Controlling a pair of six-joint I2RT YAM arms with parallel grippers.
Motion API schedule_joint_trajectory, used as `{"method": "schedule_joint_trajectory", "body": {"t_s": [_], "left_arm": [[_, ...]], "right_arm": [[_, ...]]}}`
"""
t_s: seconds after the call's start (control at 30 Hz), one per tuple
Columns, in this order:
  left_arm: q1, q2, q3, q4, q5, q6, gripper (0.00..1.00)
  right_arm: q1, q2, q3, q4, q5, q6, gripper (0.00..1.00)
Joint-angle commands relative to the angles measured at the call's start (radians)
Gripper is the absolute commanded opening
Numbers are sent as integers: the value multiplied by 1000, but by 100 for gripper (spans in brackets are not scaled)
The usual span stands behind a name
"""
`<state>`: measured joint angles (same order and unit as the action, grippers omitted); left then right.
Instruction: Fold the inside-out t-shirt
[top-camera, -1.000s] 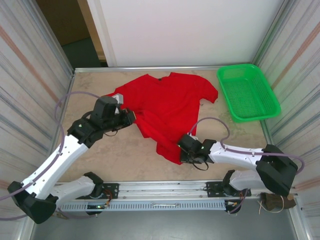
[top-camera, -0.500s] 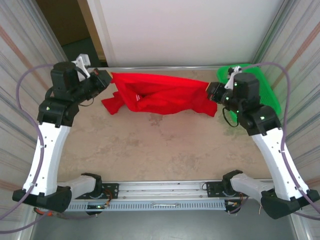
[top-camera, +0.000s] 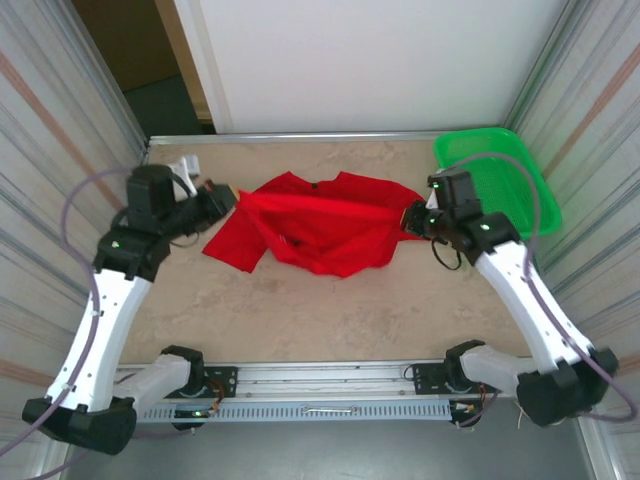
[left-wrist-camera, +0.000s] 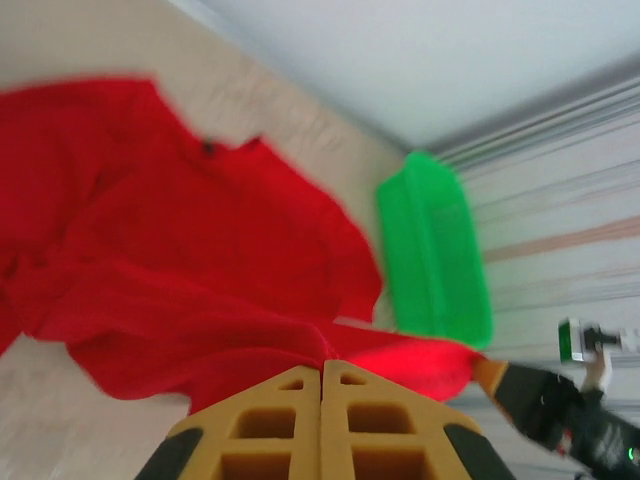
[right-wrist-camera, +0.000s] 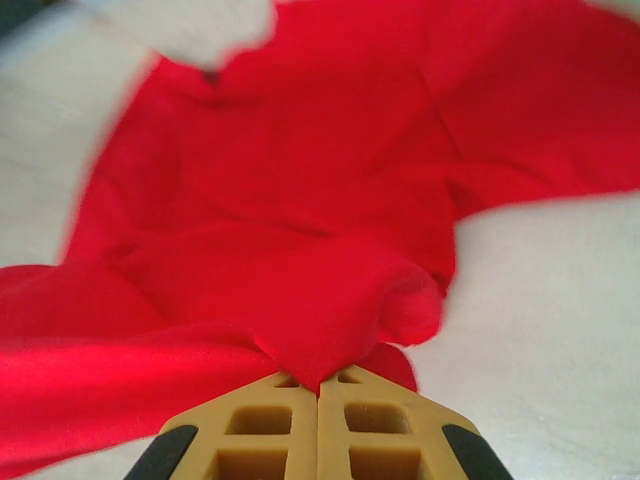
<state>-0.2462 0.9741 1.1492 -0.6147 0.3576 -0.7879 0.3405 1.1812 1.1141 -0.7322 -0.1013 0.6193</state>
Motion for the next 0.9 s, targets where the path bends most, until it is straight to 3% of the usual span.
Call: {"method": "schedule_joint_trajectory", "body": {"t_s": [0.0, 0.07, 0.23, 0.27, 0.3, 0.37, 0.43, 0.67, 0.87], "left_arm": [[-13, -81, -187, 45, -37, -70, 0], [-12, -110, -290, 57, -85, -89, 0], [50, -84, -403, 69, -150, -58, 0], [63, -73, -407, 67, -156, -46, 0], [78, -58, -407, 65, -165, -27, 0], [100, -35, -403, 56, -184, 2, 0], [126, -18, -401, 63, -174, 23, 0], [147, 18, -378, 88, -137, 45, 0], [147, 21, -367, 85, -133, 54, 0]], "right_arm": [[-12, 149, -32, 104, -86, 14, 0], [19, 284, 32, 138, -137, 33, 0], [223, 611, 353, 105, -141, 14, 0], [249, 648, 406, 85, -137, 1, 3], [271, 672, 449, 67, -125, -11, 22], [293, 655, 458, 64, -97, -27, 51], [294, 595, 401, 73, -61, -29, 60], [272, 347, 46, 132, 27, -4, 61], [269, 387, -16, 155, 63, -14, 63]]}}
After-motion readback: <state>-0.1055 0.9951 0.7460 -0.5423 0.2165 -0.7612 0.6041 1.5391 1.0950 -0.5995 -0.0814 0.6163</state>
